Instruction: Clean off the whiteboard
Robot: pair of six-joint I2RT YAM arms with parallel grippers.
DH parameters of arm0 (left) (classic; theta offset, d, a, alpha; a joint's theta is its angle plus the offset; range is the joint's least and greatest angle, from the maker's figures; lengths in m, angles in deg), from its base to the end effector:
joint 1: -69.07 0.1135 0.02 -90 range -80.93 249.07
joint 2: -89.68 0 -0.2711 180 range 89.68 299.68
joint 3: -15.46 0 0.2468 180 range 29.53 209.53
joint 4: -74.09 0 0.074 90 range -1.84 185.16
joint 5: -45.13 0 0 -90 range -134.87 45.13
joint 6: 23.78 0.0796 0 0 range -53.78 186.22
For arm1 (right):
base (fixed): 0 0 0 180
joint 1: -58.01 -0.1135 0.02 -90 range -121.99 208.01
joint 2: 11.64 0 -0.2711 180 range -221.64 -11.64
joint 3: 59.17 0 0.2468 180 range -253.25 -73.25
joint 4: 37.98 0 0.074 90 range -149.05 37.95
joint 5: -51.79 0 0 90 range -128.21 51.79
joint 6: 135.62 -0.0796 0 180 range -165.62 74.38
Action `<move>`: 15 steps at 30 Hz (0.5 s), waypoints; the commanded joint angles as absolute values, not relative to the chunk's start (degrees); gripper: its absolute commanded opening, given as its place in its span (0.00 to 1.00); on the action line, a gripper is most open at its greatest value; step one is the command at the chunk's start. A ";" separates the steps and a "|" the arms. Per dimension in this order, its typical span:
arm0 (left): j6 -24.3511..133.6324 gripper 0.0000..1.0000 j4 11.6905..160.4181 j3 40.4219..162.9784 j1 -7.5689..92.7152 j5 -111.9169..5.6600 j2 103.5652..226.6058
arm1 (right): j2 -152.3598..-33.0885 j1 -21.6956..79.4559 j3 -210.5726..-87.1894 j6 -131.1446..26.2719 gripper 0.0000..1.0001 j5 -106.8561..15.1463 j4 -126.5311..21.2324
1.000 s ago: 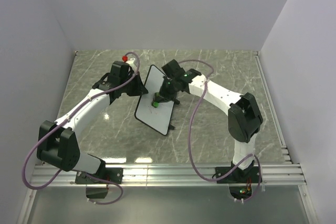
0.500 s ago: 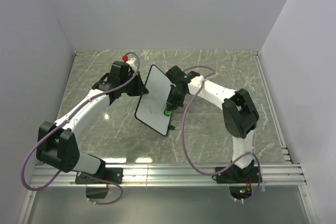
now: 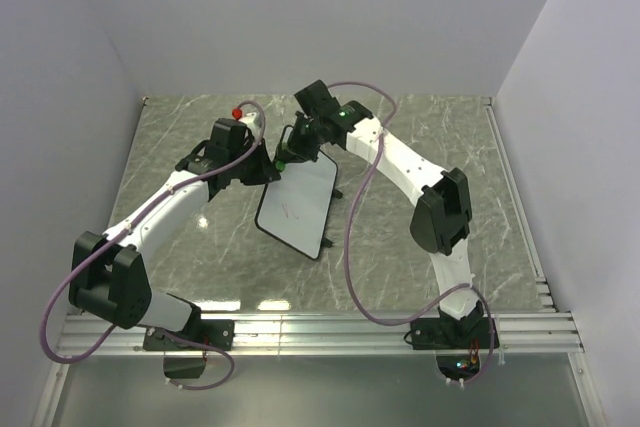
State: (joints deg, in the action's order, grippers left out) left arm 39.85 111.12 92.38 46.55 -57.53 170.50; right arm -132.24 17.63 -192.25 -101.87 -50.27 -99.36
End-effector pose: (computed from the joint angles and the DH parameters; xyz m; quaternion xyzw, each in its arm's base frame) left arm 0.3051 -0.1454 0.2650 0.0154 0.9052 -0.2621 0.3342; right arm 0.3692 0.3358 0.2858 0.0920 0.9274 0.3261 0.1587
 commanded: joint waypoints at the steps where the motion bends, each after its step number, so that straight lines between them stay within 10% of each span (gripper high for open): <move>1: 46.62 0.00 116.72 90.09 44.81 -55.41 170.54 | -130.14 15.91 -183.05 -103.72 0.00 -52.10 -94.35; 15: 46.71 0.00 116.81 90.70 44.81 -55.33 171.50 | -120.19 11.25 -157.35 -103.72 0.00 -51.40 -90.89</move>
